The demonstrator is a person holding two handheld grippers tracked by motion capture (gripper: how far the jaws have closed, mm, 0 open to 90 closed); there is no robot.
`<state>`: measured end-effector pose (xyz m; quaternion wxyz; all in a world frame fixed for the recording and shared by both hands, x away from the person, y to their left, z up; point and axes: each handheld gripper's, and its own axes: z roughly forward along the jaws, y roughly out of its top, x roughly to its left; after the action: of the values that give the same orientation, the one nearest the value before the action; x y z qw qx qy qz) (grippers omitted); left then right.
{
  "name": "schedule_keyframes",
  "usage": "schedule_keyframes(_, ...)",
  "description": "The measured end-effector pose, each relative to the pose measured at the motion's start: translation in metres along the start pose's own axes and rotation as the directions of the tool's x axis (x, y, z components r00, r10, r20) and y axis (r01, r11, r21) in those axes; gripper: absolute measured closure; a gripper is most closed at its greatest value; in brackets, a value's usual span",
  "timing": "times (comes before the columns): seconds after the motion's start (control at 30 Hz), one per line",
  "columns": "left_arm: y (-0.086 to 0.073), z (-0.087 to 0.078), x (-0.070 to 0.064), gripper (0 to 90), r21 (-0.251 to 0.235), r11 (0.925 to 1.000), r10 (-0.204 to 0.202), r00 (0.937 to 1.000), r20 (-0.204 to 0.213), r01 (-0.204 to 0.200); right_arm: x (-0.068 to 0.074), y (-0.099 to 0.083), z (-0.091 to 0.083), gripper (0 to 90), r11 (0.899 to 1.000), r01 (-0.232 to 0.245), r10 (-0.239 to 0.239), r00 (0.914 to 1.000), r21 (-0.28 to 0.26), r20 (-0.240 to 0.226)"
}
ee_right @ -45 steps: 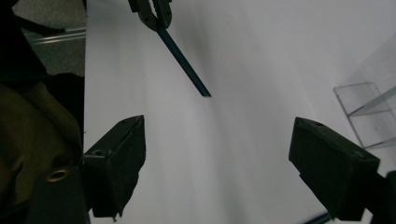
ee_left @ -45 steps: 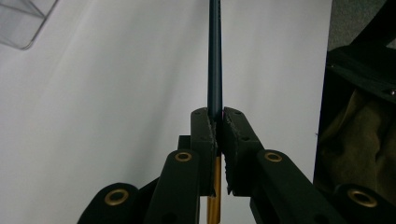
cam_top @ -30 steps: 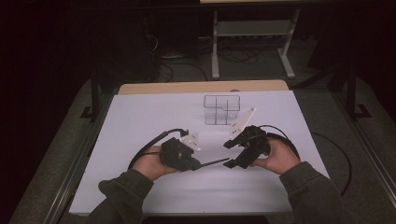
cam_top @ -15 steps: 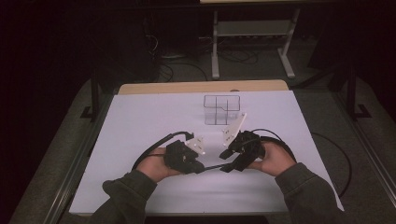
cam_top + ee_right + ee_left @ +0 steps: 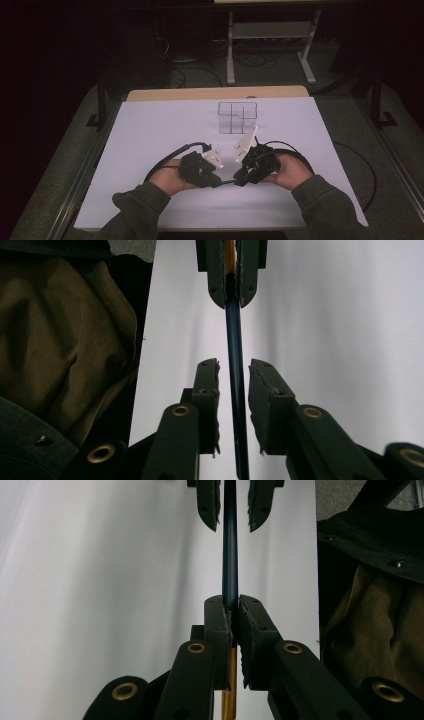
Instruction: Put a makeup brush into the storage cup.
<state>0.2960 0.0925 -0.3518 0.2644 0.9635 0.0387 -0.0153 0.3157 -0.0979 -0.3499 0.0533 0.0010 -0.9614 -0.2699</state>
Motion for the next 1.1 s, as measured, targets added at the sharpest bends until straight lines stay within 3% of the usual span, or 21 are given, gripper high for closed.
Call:
schedule_keyframes(0.67,0.005,0.004,-0.002,83.2,0.008,0.9998,0.017,0.9997,0.015,-0.017,-0.004,-0.007,0.008,83.3,1.000,-0.001,0.001,0.9984,-0.004,-0.056)
schedule_keyframes(0.87,0.005,0.006,-0.001,83.1,0.018,0.9995,0.027,0.9995,0.013,-0.027,-0.003,-0.010,0.011,83.8,1.000,-0.008,0.007,0.9988,-0.010,-0.048)
schedule_keyframes(1.1,0.002,0.003,0.001,76.7,-0.013,0.9999,-0.008,0.9999,0.016,0.008,-0.003,-0.015,0.010,83.8,0.999,-0.008,0.006,0.9994,-0.041,-0.034)
